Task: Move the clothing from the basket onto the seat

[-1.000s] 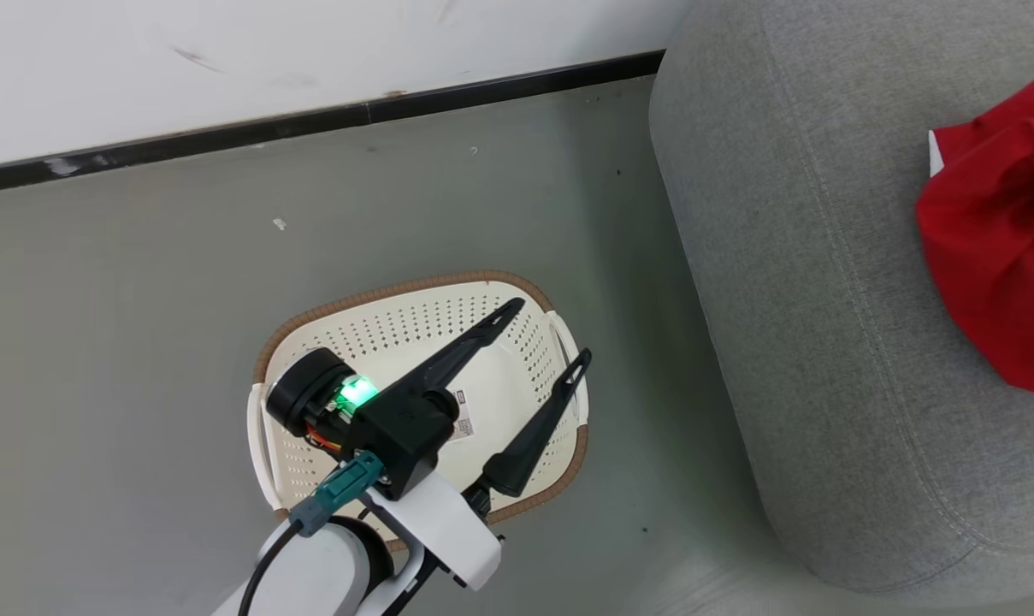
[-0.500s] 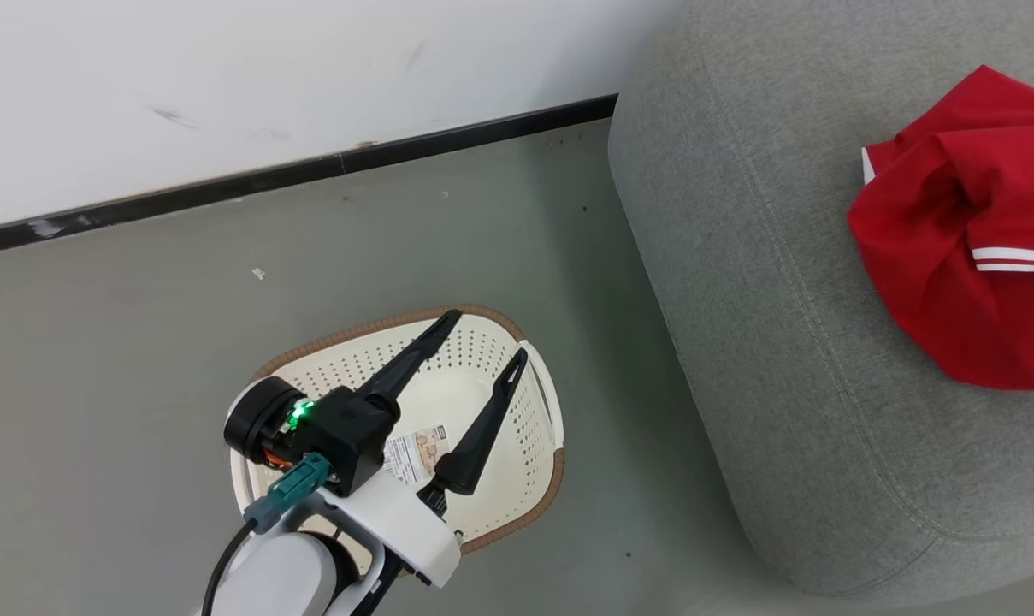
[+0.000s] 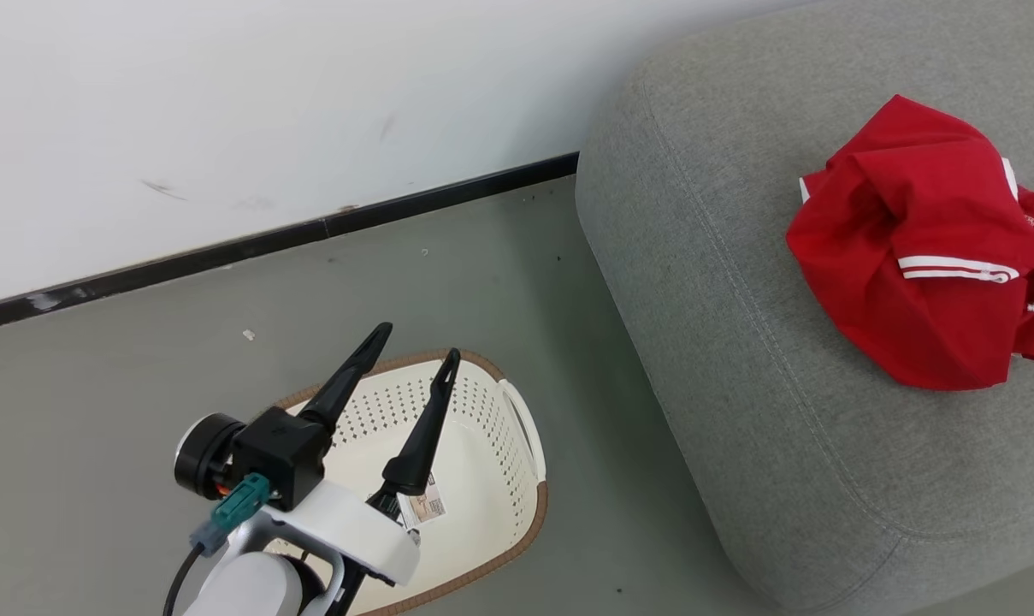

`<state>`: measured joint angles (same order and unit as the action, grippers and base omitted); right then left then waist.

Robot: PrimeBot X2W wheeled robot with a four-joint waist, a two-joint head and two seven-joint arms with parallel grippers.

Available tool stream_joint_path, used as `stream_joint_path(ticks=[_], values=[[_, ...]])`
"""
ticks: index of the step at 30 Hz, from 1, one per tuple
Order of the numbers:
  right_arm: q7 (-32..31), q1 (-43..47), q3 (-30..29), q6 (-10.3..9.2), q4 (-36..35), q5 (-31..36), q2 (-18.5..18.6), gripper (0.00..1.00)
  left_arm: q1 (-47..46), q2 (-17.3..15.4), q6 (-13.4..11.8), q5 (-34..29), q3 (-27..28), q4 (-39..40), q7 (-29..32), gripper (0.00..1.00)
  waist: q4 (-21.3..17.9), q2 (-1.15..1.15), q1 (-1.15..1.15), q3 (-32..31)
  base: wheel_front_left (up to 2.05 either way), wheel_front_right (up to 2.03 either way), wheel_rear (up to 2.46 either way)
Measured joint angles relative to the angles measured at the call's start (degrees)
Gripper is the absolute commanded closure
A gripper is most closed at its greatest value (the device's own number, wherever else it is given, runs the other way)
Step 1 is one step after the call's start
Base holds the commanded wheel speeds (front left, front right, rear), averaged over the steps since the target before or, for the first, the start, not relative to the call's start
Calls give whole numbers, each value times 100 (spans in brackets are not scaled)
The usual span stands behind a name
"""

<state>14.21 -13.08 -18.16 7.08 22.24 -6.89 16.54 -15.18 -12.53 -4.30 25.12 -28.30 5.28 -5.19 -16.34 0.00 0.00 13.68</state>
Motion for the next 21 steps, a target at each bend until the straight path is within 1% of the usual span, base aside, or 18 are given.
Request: stream_joint_path(ticks=[4, 10, 13, 17, 18, 21], values=[[0, 13, 274, 0, -367, 43, -75, 0, 174, 1, -166, 10, 175, -85, -125, 0, -12, 0, 0, -155, 0, 0, 0], [1, 10, 869, 0, -658, 36, -225, 0, 449, 12, -427, 48, 436, -183, -347, 0, 69, 0, 0, -368, 0, 0, 0], [1, -20, 1148, 0, -733, 36, -238, 0, 604, 16, -587, 71, 637, -223, -472, 0, 154, 0, 0, -459, 0, 0, 0], [1, -28, 1482, 0, -839, 40, -379, 0, 794, -5, -776, 105, 864, -271, -602, 0, 288, 0, 0, -578, 0, 0, 0], [1, -28, 1482, 0, -839, 40, -379, 0, 794, -5, -776, 105, 864, -271, -602, 0, 288, 0, 0, -578, 0, 0, 0], [10, -31, 1750, 0, -860, 40, -467, 0, 936, -46, -903, 100, 1001, -350, -638, 0, 402, 0, 0, -664, 0, 0, 0]])
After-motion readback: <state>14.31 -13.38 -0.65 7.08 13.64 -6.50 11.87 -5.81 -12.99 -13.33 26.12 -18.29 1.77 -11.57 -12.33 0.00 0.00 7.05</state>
